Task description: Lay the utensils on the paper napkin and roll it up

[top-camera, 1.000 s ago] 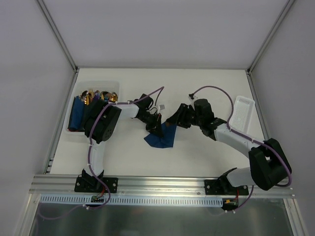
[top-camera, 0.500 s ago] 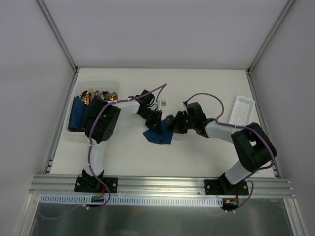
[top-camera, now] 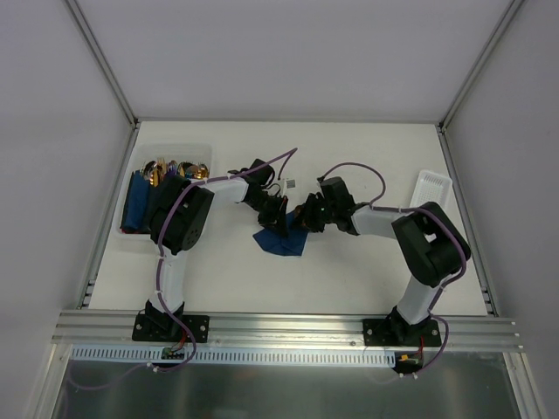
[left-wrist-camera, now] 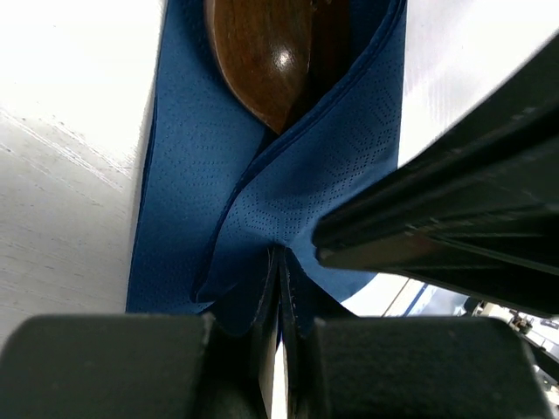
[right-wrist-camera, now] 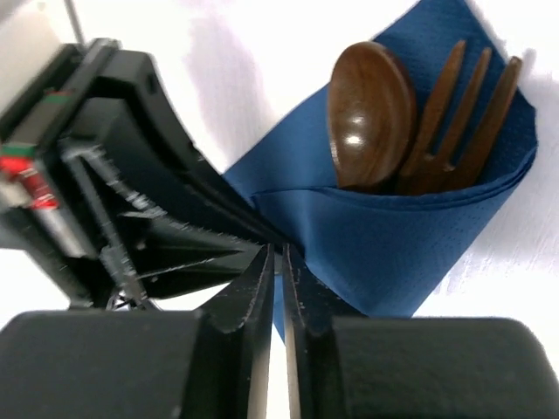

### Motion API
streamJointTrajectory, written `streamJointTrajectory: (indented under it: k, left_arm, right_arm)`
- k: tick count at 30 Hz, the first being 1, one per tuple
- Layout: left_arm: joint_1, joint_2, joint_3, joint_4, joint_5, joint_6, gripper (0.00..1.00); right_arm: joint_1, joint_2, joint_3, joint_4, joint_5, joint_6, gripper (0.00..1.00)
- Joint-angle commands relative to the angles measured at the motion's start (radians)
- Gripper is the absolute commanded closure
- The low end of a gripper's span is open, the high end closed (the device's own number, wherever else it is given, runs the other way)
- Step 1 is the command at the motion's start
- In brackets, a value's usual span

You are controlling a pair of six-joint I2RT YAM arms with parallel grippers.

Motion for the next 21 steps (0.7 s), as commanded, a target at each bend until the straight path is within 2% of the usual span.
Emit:
streamJointTrajectory:
  k: [1,6,14,21]
  left_arm:
    - [-0.009,0.011,0.010,-0.032,-0.099,0.049,0.98]
    - [-0.007,-0.045,-0.004,-0.032,-0.104,0.063,0.98]
    - [-0.010,-0.239,-0.056,-0.032,-0.032,0.072,0.86]
    - [-0.058,-0.234,-0.088,-0.017,0.025,0.002,0.86]
  right_arm:
    - [0.009,0.028,0.046,-0.057,0.029,0.003,0.91]
    - [0.017,0.062,0.067,-0.116,0.066,-0.014,0.92]
    - [0.017,0.126,0.076,-0.120,0.077,0.006,0.96]
    - [0.015,0.147,0.050,-0.059,0.061,0.029,0.97]
